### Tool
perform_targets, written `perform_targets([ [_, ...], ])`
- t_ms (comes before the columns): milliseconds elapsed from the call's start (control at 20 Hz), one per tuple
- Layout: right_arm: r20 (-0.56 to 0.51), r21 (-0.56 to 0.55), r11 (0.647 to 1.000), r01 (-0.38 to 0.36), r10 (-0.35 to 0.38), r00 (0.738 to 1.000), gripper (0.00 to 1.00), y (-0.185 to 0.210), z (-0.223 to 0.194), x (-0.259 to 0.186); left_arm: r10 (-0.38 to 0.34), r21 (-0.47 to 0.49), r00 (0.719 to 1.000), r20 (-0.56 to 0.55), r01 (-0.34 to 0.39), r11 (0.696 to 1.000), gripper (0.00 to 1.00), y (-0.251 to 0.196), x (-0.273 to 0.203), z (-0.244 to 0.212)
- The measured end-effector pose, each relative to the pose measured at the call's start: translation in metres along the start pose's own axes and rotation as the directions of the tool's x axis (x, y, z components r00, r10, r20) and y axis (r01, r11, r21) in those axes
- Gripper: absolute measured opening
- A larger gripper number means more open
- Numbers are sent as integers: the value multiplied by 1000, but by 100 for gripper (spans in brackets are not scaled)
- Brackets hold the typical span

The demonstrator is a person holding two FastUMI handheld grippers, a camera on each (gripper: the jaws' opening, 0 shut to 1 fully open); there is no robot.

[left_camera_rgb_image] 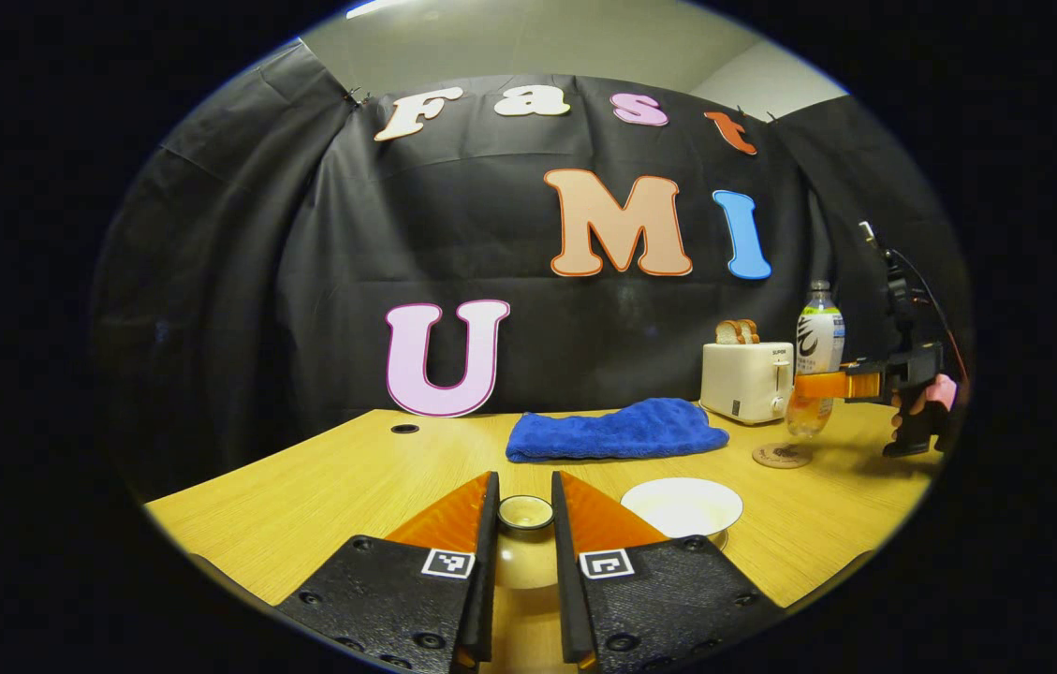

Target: Open the teacup lid with one hand, grasp the water bottle and pour water into the teacup with the other hand; after pouring, place the water bottle on the coaster and then close the teacup lid.

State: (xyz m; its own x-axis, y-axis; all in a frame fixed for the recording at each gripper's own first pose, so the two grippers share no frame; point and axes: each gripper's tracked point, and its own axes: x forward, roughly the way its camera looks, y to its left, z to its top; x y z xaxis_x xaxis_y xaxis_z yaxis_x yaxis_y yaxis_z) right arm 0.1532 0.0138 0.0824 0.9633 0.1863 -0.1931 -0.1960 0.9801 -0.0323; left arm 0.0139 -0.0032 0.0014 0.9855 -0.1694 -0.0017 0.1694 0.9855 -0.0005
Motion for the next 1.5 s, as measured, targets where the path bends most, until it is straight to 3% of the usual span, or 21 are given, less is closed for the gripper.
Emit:
perform_targets([
  [400,-15,-66,998,22,-23,1000,65,1,-22,15,-1,0,1000,-1,1,1000,26,0,0,0],
  [1150,-47,-31,999,17,-18,999,75,-8,-40,17,-2,-1,1000,0,2,1000,27,0,0,1],
  [1200,-49,-24,1000,12,-13,999,72,-7,-41,17,-2,-1,1000,0,2,1000,26,0,1,0],
  [1300,-48,-18,1000,8,-9,999,85,-7,-40,18,-2,-1,1000,0,2,1000,26,0,0,0],
  [1500,-47,-19,1000,4,-4,999,89,-7,-41,17,-2,-1,1000,0,2,1000,26,0,0,1],
])
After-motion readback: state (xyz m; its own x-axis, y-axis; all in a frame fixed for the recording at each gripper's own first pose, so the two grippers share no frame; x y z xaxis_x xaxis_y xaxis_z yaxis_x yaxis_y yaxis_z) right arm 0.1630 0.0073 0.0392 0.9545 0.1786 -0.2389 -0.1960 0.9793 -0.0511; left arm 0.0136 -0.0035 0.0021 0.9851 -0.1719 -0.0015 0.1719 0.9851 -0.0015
